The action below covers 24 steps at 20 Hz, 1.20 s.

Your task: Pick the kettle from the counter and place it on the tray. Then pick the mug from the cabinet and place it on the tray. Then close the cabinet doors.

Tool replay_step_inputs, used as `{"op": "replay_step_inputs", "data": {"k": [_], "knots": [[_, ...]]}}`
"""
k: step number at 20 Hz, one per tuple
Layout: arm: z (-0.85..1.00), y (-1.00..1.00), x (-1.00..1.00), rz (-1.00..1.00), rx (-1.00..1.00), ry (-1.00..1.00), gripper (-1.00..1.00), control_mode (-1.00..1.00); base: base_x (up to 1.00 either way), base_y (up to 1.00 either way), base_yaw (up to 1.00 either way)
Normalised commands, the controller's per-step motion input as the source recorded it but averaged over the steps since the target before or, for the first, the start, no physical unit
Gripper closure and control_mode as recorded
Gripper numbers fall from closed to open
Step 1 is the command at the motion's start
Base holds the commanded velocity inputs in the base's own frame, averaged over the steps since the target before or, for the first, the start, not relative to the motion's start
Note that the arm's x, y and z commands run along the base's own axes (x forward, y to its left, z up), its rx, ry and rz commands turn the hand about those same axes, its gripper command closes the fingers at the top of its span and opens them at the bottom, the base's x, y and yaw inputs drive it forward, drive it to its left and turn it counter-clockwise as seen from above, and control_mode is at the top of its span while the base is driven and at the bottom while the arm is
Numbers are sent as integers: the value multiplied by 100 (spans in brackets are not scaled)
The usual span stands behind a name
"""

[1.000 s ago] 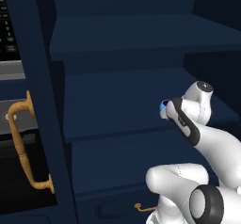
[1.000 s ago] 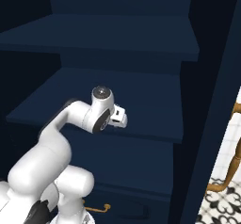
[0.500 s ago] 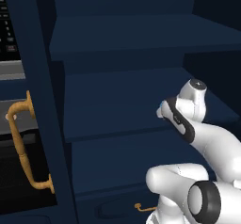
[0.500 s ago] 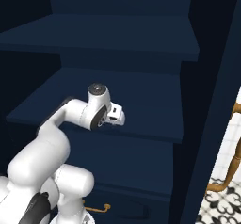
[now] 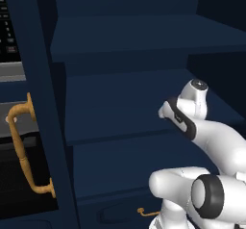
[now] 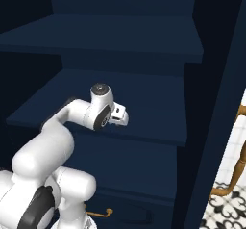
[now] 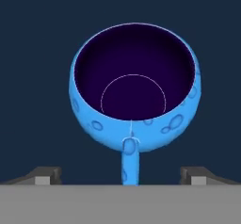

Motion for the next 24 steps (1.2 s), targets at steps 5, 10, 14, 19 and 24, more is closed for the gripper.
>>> {"op": "replay_step_inputs", "data": {"k": [5,10,14,19,24], "knots": [[-12,-1,24,0,0,0,-100,-100,0,0,0],[-15,-5,0,0,0,0,-100,-100,0,0,0],[-12,0,0,0,0,0,100,-100,0,0,0],[-7,0,0,0,0,0,100,-100,0,0,0],[-1,0,0,0,0,0,100,-100,0,0,0]]}}
